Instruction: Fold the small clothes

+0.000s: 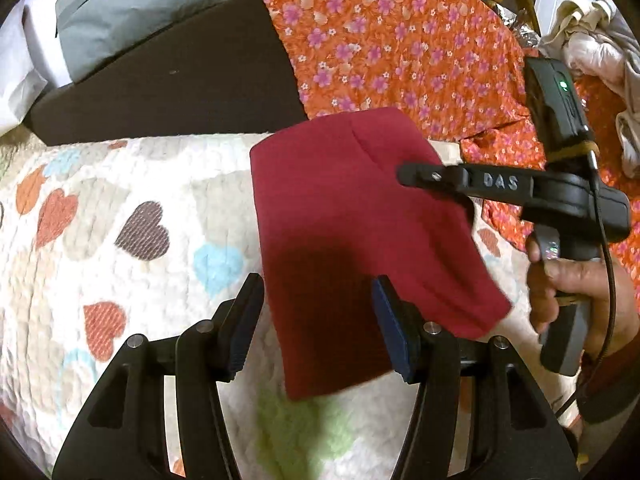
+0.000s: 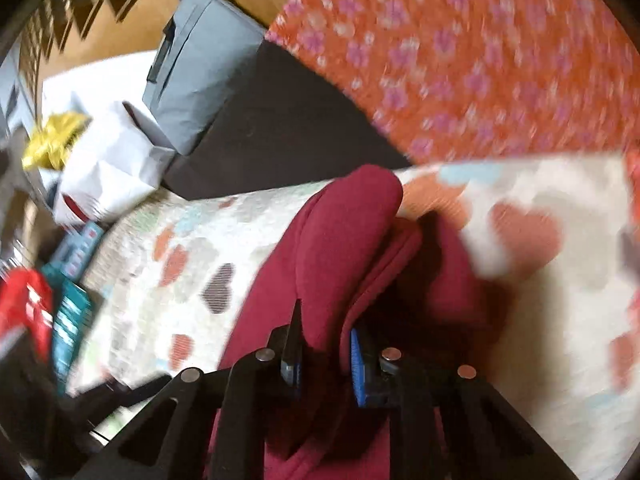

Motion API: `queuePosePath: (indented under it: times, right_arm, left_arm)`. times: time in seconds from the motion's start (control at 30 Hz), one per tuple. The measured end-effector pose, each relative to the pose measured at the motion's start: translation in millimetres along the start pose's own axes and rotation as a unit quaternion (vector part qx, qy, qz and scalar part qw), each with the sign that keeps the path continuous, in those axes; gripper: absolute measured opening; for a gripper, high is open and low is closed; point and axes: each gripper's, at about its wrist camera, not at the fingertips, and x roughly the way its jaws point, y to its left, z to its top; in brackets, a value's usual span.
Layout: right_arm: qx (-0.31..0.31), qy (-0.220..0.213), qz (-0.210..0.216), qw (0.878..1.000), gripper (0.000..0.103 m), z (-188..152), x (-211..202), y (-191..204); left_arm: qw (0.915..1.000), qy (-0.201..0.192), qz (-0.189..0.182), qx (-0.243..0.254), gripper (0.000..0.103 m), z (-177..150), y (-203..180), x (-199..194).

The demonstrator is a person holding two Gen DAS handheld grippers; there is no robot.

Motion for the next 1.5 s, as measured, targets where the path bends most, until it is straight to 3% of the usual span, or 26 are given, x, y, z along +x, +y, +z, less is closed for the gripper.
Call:
queuePosePath:
  times: [0.1,0.2,0.27,0.3,0.37,0.43,0.5,0.6,0.63,0.73,0.83,1.07,1.27,1.37,1.47,1.5]
  right_arm:
    - [-0.022,0.017,-0.057,0.998,0.017,-1.7,4.0,-15.6]
    - [0.011,0.053,-0.097,0.994,0.018,-16.6,33.8,-46.1]
    - [0.042,0.049,-0.072,0.995,0.02,-23.7,31.8,-58.2]
    - [0.051,0.046,-0.062,0.996,0.027,-23.7,25.7,-59.2]
    - [0.06,0.048,-0.066,0.995,0.029,-22.1,4.8,-59.2]
    - [0.055,0.021,-0.064,0.996,0.029,-23.1,-21.5,-53.3]
    - [0.048,0.002,-0.024,0.999,0.029,-26.0,-40.8,-41.7]
    - [0.027,0.025,0.019,0.999,0.029,-38.2,-37.0,-23.5]
    - [0.017,0.04,0.018,0.999,0.029,-45.0,-29.7,-18.6]
    - [-0.02,0.074,-0.047,0.996,0.025,-69.5,-3.2,-16.7]
    - [-0.006,0.063,-0.045,0.997,0.025,-85.0,-4.1,-23.7]
    - [0.059,0.026,-0.02,0.998,0.027,-81.6,-36.2,-24.3]
    - [0.066,0.005,-0.051,0.997,0.027,-79.7,-44.9,-17.7]
    - [0.084,0.032,-0.076,0.993,0.042,-86.1,-28.1,-31.2]
    - [0.122,0.053,-0.043,0.99,0.048,-89.7,-16.5,-52.8]
    - [0.134,0.044,-0.03,0.99,0.049,-89.2,-18.7,-59.5]
  left_arm:
    - [0.9994,0.033,-0.002,0.008,0.056,-1.8,-10.6,31.4]
    - [0.9963,0.077,0.017,0.032,0.056,-17.2,-20.4,60.0]
    - [0.9956,0.072,0.032,0.049,0.056,-21.9,-21.2,61.6]
    - [0.9958,0.072,0.028,0.049,0.056,-21.9,-19.0,59.3]
    - [0.9961,0.074,0.026,0.039,0.056,-19.6,-14.0,54.1]
    - [0.9972,0.061,0.033,0.03,0.056,-15.8,-8.3,46.5]
    - [0.9976,0.054,0.039,0.019,0.056,-13.3,-5.7,46.4]
    - [0.9973,0.063,0.037,0.006,0.056,-15.0,-6.3,53.6]
    - [0.9972,0.063,0.041,0.009,0.056,-16.3,-7.8,57.0]
    - [0.9964,0.071,0.044,0.013,0.056,-20.4,-11.8,64.2]
    - [0.9963,0.069,0.051,0.013,0.056,-21.9,-14.6,63.6]
    - [0.9958,0.062,0.066,0.012,0.056,-21.9,-18.5,53.6]
    - [0.9964,0.062,0.058,-0.008,0.056,-21.6,-14.9,46.4]
    - [0.9977,0.053,0.026,-0.034,0.059,-19.1,-3.9,39.7]
    - [0.9976,0.037,0.008,-0.058,0.076,-12.5,10.9,35.6]
    - [0.9974,0.031,0.006,-0.065,0.076,-10.4,15.2,35.2]
